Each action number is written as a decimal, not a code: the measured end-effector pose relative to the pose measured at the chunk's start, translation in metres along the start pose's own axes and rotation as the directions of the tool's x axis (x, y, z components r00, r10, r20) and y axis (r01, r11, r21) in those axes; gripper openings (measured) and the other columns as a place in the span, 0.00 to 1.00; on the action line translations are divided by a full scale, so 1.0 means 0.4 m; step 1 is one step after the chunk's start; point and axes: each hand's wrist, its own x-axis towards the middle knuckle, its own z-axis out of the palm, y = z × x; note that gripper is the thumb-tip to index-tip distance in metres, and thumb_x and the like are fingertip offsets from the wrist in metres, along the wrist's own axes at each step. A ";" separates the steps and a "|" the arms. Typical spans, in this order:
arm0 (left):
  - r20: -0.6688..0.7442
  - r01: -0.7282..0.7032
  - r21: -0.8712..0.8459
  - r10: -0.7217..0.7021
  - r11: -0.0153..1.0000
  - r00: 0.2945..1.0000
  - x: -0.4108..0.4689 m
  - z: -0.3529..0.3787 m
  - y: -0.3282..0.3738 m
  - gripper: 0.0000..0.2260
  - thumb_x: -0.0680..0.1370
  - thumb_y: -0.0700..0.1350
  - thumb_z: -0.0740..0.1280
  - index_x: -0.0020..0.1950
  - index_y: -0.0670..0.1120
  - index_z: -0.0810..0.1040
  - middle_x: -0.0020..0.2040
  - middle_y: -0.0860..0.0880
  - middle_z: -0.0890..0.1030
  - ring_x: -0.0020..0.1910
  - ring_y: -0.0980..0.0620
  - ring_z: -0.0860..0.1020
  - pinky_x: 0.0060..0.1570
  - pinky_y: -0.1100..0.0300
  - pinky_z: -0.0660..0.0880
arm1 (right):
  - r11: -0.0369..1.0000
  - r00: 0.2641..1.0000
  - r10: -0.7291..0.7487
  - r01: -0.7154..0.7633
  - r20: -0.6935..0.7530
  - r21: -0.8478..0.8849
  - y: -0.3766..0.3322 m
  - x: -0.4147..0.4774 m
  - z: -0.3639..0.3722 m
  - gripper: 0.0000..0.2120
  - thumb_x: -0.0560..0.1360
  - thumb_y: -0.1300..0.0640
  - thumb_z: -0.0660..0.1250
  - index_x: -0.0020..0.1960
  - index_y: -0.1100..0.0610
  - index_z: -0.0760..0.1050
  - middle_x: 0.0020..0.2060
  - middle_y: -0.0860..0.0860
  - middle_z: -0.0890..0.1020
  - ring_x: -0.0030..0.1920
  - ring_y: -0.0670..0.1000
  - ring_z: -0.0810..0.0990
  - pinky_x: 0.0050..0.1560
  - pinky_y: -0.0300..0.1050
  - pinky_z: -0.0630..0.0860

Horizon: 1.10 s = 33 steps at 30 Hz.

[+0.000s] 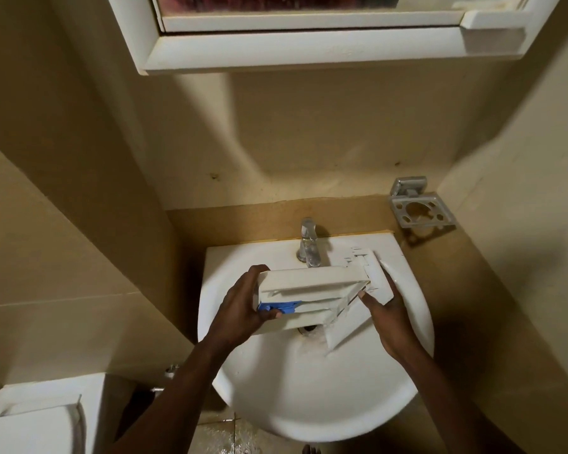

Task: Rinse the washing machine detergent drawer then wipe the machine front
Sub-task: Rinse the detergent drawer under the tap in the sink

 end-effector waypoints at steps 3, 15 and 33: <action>-0.012 -0.083 0.054 0.083 0.995 0.996 -0.005 0.006 0.000 0.30 0.70 0.49 0.77 0.65 0.58 0.66 0.59 0.59 0.75 0.57 0.57 0.74 0.51 0.58 0.76 | 0.999 0.999 -0.041 0.039 -0.037 -0.033 -0.017 -0.014 -0.002 0.27 0.75 0.63 0.69 0.70 0.44 0.69 0.63 0.46 0.78 0.63 0.49 0.76 0.66 0.52 0.72; -0.038 -0.241 0.048 0.243 0.969 0.969 -0.018 0.017 -0.015 0.28 0.73 0.58 0.71 0.67 0.46 0.67 0.61 0.52 0.73 0.56 0.50 0.75 0.44 0.50 0.79 | 0.938 0.958 -0.279 0.259 -0.059 -0.230 -0.055 -0.076 -0.001 0.30 0.76 0.66 0.67 0.74 0.49 0.64 0.68 0.43 0.71 0.67 0.42 0.67 0.64 0.33 0.65; -0.151 -0.240 -0.026 0.233 0.970 0.961 -0.034 0.014 0.038 0.24 0.75 0.54 0.69 0.66 0.47 0.68 0.60 0.53 0.74 0.56 0.52 0.79 0.48 0.49 0.80 | 0.759 0.808 -0.582 0.501 -0.090 -0.415 -0.090 -0.142 -0.011 0.33 0.72 0.74 0.67 0.72 0.55 0.63 0.65 0.45 0.71 0.64 0.26 0.64 0.60 0.19 0.61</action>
